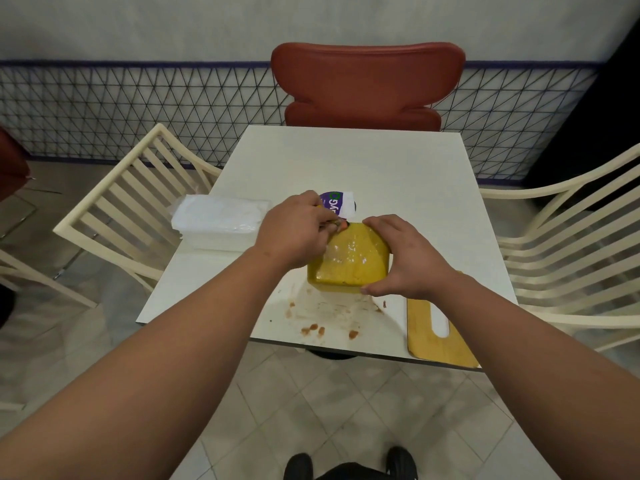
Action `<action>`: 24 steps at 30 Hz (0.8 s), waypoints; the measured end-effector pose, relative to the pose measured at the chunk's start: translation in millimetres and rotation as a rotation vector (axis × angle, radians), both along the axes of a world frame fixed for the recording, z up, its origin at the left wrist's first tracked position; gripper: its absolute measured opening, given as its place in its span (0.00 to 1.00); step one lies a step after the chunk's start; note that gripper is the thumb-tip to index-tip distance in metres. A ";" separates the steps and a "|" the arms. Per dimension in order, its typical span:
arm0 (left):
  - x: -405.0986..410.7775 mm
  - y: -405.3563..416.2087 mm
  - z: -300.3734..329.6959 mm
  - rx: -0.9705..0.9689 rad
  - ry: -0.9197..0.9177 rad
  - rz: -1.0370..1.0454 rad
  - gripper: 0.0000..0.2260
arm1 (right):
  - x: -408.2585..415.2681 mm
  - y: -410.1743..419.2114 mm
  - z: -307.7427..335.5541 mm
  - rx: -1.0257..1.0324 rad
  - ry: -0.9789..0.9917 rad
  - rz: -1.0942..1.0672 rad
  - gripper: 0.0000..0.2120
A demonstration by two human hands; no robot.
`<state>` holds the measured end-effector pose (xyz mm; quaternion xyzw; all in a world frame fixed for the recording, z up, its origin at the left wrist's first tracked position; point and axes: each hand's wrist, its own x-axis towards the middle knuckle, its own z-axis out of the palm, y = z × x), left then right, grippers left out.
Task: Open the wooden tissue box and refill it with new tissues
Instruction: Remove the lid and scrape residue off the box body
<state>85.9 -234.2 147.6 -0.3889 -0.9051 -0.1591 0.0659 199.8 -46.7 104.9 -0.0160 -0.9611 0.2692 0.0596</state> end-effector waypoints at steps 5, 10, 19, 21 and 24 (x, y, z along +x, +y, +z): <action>0.9 3.4 -0.1 0.005 0.005 0.022 0.12 | 0.4 -1.0 -1.0 -0.003 -0.004 -0.008 0.54; 12.6 23.1 1.6 -0.002 -0.008 -0.011 0.12 | 0.4 -2.2 1.2 0.007 -0.017 -0.008 0.54; 7.5 23.0 4.1 -0.005 -0.038 0.018 0.12 | 2.0 -2.1 1.4 0.024 -0.020 -0.009 0.54; 11.8 31.1 4.6 -0.002 -0.046 0.010 0.11 | 2.5 -1.6 1.7 0.024 -0.013 -0.011 0.53; 1.4 18.6 7.0 -0.016 -0.063 0.033 0.13 | 2.4 -1.4 3.6 0.048 -0.024 0.001 0.54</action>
